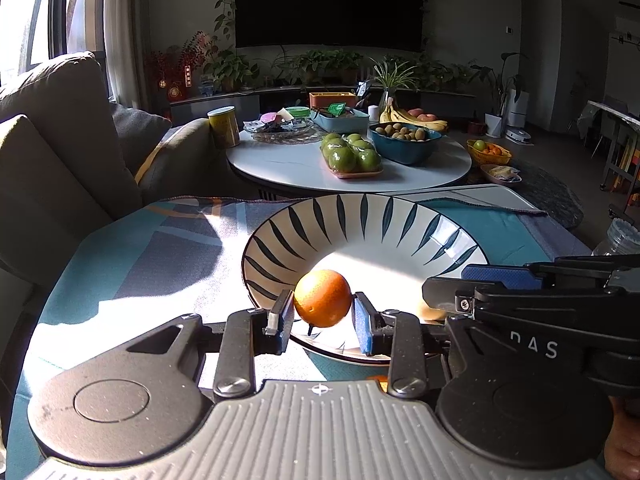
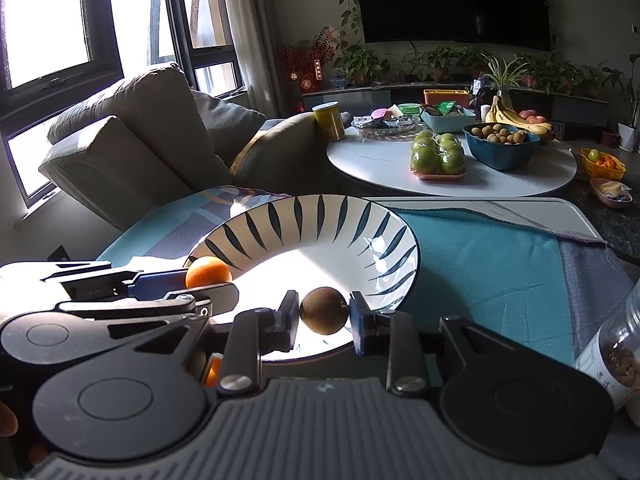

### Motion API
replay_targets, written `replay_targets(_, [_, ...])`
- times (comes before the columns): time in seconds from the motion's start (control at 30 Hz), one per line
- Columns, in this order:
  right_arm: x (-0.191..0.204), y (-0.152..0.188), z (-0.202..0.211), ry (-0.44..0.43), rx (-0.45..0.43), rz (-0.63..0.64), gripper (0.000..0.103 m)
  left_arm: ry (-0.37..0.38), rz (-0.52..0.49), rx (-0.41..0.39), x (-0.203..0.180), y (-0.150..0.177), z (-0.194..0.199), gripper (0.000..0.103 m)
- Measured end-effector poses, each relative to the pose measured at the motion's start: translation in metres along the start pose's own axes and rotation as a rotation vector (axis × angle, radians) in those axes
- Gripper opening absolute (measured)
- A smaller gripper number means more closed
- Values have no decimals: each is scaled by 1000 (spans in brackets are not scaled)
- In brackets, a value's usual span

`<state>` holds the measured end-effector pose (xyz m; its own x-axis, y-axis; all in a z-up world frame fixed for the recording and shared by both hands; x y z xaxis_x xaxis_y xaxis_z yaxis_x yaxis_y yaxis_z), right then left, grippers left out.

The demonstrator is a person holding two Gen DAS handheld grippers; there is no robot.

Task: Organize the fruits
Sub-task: 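Carry the orange into the striped bowl and open the left tool while the right drops the kiwi there, then move both tools back toward the fruits on the table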

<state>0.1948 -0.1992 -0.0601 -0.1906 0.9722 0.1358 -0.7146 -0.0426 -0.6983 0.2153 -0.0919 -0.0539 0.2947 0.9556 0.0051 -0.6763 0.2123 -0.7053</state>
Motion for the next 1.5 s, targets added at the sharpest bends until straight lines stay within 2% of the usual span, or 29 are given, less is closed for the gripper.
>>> replay_targets(0.63, [1, 10, 30, -9, -46, -34, 83, -8, 27, -59, 5, 7, 42, 30])
replay_targets(1.13, [26, 44, 68, -24, -58, 39, 83, -71, 88, -61, 29, 57, 95, 30])
replay_targets(1.4, [43, 64, 82, -56, -58, 88, 83, -84, 107, -38, 31, 84, 109, 30])
replay_targets(1.5, [48, 72, 86, -60, -61, 107, 83, -67, 99, -36, 26, 92, 116, 30])
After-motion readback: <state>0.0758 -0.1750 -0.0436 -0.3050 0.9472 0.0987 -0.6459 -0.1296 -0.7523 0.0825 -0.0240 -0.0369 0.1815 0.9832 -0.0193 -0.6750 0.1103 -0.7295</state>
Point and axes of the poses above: each gripper's, at about its wrist camera, not at the fingertips, and z roughly against the way its jaws point, x to its left, y to its underside, the point moved 6 cm from there along -z, roughly the way its jaws point, and after that the axes turned 12 degrees about x, right-handed, at the moved point
